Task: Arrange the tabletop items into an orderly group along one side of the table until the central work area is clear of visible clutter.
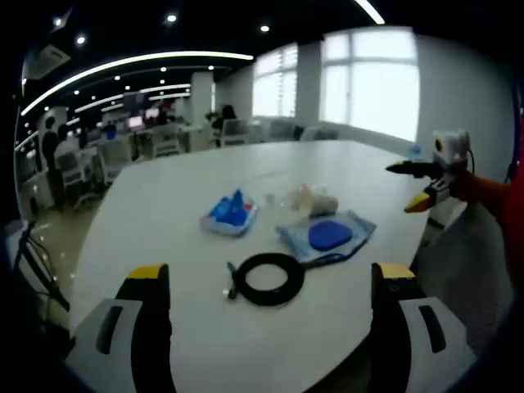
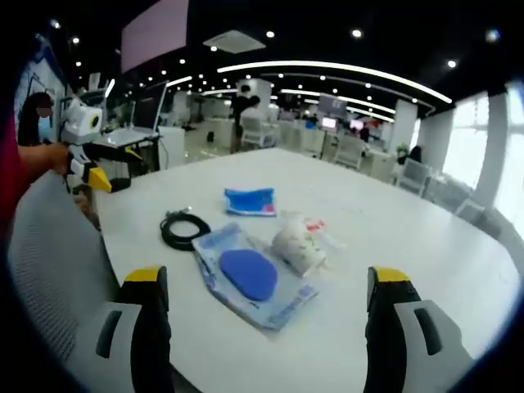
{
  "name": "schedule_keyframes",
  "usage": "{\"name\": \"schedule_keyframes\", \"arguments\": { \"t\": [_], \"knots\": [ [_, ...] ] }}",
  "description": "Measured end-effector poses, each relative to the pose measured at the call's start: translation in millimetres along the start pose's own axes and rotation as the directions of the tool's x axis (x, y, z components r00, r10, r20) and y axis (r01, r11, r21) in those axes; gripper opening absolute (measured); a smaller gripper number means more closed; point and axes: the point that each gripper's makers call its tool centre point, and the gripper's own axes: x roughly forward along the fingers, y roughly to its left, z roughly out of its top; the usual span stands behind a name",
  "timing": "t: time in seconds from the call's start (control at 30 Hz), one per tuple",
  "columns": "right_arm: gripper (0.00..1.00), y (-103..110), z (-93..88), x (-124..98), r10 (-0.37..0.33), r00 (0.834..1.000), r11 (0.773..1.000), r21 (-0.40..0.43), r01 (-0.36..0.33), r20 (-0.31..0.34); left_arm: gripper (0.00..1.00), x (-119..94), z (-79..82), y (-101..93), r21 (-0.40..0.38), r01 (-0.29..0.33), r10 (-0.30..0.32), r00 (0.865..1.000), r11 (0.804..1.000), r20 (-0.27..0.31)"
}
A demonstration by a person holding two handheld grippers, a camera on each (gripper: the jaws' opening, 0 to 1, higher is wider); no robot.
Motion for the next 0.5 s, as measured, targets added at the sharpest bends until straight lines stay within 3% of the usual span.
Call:
{"name": "schedule_keyframes", "arguments": {
  "t": [0.5],
  "knots": [
    [0.99,-0.2,-0.7,0.0,-0.001,1.0,1.0,0.0,0.001,-0.004,0.99,0.6,-1.9,-0.3,0.002,0.004,-0.004,1.0,1.0,-0.009]
  ]
}}
